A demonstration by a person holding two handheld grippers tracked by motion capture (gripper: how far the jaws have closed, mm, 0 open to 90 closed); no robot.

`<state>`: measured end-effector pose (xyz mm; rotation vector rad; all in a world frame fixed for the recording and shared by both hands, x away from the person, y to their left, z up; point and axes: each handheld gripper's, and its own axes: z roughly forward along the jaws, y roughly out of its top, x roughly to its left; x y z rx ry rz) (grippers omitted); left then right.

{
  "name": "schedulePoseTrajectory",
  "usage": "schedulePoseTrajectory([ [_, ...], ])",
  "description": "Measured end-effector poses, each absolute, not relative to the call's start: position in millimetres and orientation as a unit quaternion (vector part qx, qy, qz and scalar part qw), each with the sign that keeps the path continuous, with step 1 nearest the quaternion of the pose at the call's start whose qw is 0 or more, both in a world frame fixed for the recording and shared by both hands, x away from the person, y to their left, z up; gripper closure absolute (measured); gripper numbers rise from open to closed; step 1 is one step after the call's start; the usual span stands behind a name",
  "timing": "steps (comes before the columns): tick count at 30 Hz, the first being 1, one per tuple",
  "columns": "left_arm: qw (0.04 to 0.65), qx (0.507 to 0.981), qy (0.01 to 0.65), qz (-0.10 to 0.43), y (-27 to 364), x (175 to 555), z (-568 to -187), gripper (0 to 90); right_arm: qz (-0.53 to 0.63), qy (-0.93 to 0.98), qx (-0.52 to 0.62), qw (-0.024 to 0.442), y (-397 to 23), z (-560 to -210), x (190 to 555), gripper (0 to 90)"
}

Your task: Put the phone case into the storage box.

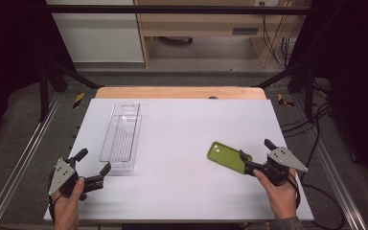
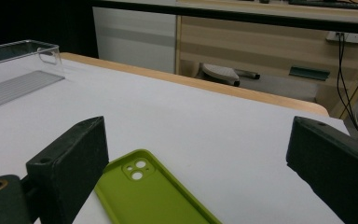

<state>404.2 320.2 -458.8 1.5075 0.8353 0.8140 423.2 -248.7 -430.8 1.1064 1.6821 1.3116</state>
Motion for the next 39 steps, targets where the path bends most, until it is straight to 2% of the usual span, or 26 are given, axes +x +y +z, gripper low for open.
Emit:
schedulePoseTrajectory([
  [17,0.582,0.642,0.36,0.348,322,404,-458,1.1,0.456,0.716,0.39,0.356,-236,-400,448,5.9],
  [39,0.582,0.642,0.361,0.346,323,404,-458,1.4,0.395,0.776,0.375,0.317,-238,-397,476,8.1],
])
